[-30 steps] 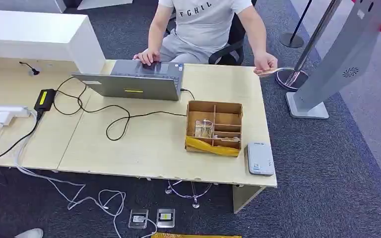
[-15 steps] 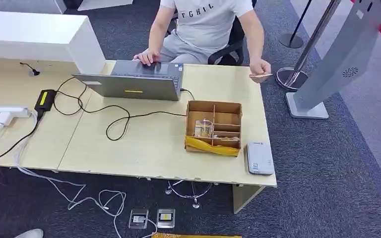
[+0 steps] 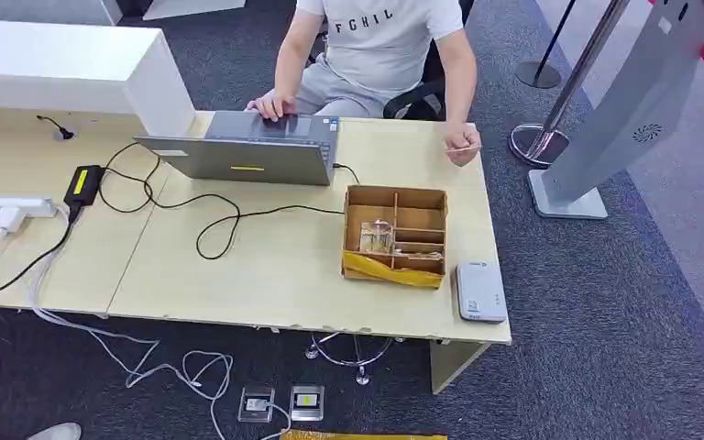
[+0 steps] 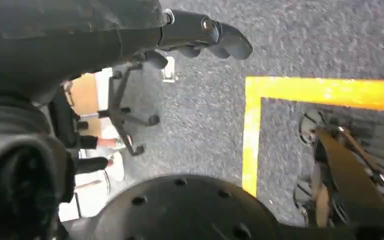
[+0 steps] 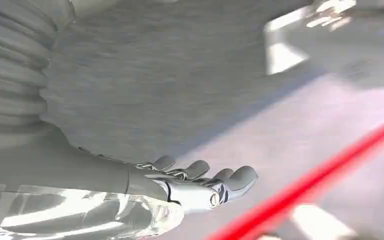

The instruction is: Pass the card to the sensor for recognition and then transmit it.

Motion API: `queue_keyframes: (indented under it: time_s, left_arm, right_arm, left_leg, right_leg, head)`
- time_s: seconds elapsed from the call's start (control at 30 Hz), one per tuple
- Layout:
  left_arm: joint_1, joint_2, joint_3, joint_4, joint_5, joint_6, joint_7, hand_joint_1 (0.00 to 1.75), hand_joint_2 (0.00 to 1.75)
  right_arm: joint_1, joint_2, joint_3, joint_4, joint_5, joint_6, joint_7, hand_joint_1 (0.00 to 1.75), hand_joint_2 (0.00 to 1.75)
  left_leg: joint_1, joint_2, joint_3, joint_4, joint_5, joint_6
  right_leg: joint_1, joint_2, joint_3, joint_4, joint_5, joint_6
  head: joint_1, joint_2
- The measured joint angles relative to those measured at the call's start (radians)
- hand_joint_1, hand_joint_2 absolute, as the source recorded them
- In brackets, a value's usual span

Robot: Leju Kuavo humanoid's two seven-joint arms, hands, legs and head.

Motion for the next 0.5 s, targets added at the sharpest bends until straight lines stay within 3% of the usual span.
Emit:
queue_keyframes:
  time_s: [0.1, 0.17, 0.27, 0.33, 0.5]
  left_arm:
    - [-0.001, 0.001, -0.002, 0.0, -0.019, -0.001, -0.002, 0.0, 0.0]
    - [0.001, 0.005, -0.004, 0.0, -0.044, -0.009, -0.006, 0.0, 0.0]
    - [-0.003, 0.009, -0.008, 0.001, -0.079, -0.023, -0.018, 0.0, 0.0]
    - [-0.007, 0.014, -0.012, 0.001, -0.098, -0.037, -0.026, 0.0, 0.0]
    - [-0.006, 0.021, -0.03, 0.001, -0.121, -0.099, -0.073, 0.0, 0.0]
  right_arm:
    - [-0.037, -0.018, 0.058, -0.08, 0.062, 0.006, 0.025, 0.0, 1.75]
    - [-0.087, -0.026, 0.111, -0.128, 0.198, 0.036, 0.063, 0.0, 1.75]
    - [-0.187, -0.024, 0.197, -0.187, 0.363, 0.135, 0.121, 0.0, 1.75]
    - [-0.254, -0.009, 0.305, -0.235, 0.481, 0.277, 0.168, 0.0, 1.75]
    - [-0.355, 0.042, 0.471, -0.27, 0.656, 0.471, 0.191, 0.0, 1.75]
  left_leg:
    - [0.0, -0.01, -0.004, 0.0, 0.002, 0.0]
    - [0.0, -0.009, -0.007, 0.0, 0.002, -0.001]
    - [0.001, -0.005, -0.006, 0.0, 0.001, -0.001]
    - [0.001, -0.007, -0.008, 0.0, 0.002, -0.001]
    - [0.002, -0.01, -0.011, 0.0, 0.004, -0.003]
  right_leg:
    - [0.0, -0.009, 0.001, 0.0, 0.0, 0.0]
    - [-0.001, -0.008, -0.002, 0.001, 0.0, 0.0]
    - [0.0, -0.005, -0.002, 0.001, 0.0, 0.0]
    - [0.001, -0.006, -0.002, 0.001, 0.0, 0.0]
    - [0.001, -0.009, -0.005, 0.002, 0.001, -0.002]
  head:
    - [0.0, 0.0]
    - [-0.001, 0.0]
    - [0.0, 0.0]
    - [0.0, 0.0]
    - [0.0, 0.0]
